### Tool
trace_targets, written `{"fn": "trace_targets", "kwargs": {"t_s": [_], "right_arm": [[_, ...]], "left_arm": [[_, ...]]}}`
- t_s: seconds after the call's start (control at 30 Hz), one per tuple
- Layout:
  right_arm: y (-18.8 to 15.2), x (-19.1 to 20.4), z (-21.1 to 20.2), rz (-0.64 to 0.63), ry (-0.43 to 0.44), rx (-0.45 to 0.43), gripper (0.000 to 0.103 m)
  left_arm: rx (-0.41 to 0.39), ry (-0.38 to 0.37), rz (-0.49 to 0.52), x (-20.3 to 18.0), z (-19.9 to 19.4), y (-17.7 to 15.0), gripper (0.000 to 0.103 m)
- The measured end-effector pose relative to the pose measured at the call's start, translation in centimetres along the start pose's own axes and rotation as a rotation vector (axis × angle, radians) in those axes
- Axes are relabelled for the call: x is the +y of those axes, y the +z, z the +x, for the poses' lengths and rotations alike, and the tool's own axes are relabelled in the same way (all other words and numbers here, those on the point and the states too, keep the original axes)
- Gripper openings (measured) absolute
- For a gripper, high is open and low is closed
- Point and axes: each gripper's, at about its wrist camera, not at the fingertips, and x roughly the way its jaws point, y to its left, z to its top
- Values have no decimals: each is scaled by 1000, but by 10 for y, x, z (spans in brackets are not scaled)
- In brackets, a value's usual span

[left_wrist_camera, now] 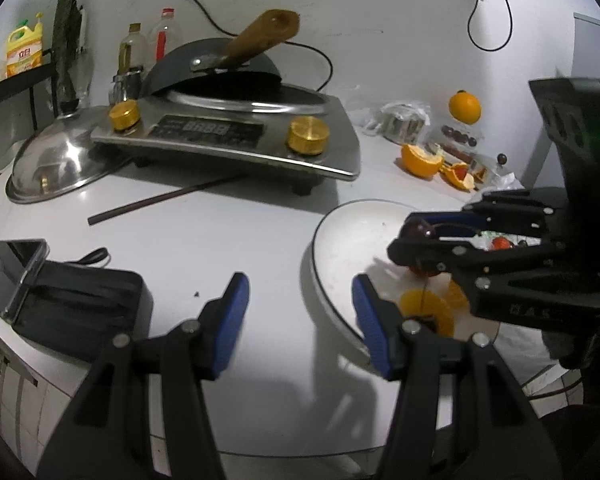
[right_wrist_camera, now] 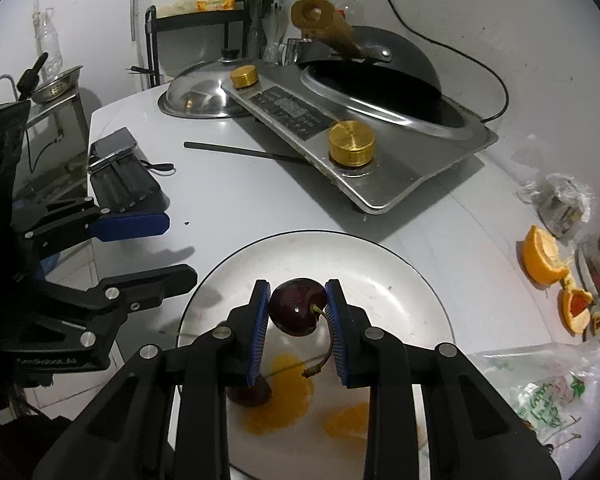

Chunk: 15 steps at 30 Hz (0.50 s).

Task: Organize fruits
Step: 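Lower the cherry onto the plate and open the right tool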

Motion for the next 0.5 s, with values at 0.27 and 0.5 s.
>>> {"fn": "trace_targets", "kwargs": {"t_s": [0.27, 0.5], "right_arm": [[5, 7, 19, 1, 31, 20, 30], [7, 7, 28, 19, 49, 29, 30]], "left_arm": [[9, 1, -11, 9, 7, -2, 55], [11, 7, -13, 12, 8, -2, 55]]}}
